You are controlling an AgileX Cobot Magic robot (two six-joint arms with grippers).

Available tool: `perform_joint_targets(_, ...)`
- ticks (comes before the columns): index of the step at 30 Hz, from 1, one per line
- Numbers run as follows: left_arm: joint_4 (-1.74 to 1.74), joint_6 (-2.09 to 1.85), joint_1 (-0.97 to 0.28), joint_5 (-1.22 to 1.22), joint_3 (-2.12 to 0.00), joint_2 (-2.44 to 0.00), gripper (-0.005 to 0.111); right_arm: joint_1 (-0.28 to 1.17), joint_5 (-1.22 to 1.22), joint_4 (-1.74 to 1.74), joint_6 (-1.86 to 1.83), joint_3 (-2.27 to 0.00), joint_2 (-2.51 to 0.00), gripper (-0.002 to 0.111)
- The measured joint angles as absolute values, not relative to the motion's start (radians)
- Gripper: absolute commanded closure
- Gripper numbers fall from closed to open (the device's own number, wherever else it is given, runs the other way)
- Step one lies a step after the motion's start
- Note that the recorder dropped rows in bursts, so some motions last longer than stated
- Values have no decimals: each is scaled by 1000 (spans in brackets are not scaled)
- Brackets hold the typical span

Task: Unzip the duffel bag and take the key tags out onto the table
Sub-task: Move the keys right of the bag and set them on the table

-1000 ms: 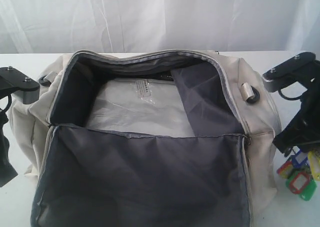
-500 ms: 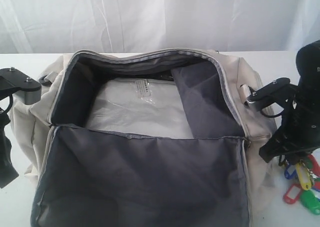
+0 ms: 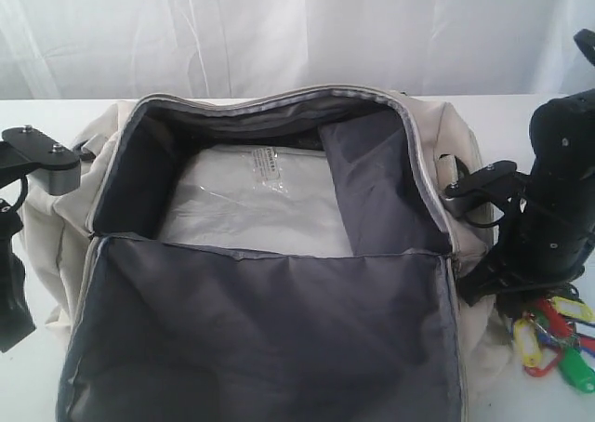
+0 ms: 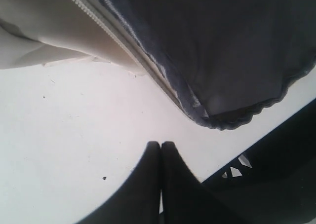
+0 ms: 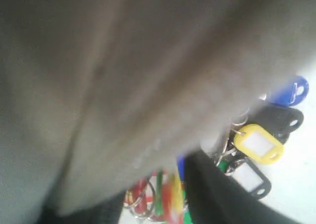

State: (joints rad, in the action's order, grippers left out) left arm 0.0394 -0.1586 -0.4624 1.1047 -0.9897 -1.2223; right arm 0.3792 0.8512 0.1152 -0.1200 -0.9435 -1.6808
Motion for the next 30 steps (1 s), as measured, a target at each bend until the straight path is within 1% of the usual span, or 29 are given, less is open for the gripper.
perform_joint_targets(2,39,-159,-462,1105,-990,-1222,107,379,848,105,-122,-943,-1681,49)
perform_joint_targets(10,41,-161,-462,1105,-990,-1222,107,379,848,26,-139,-943,-1633,49)
perform_joint_targets(13,41,-161,-462,1105,-990,-1222,107,379,867,14,-146,-943,-1572,52)
perform_joint_targets(23,41,-161,-462,1105,-990,-1222,107,379,961,0,-146,-943,-1310,67)
perform_joint_targets(26,41,-161,-462,1103,-990,-1222,107,379,963,0,-146,-943,-1230,75)
perform_joint_targets(27,43,-161,-462,1099,-990,-1222,107,379,963,0,-146,-943,-1201,81)
perform_joint_targets(29,43,-161,-462,1084,-990,-1222,107,379,961,0,-146,-943,-1145,103)
perform_joint_targets(30,43,-161,-462,1080,-990,-1222,107,379,959,0,-150,-943,-1123,108)
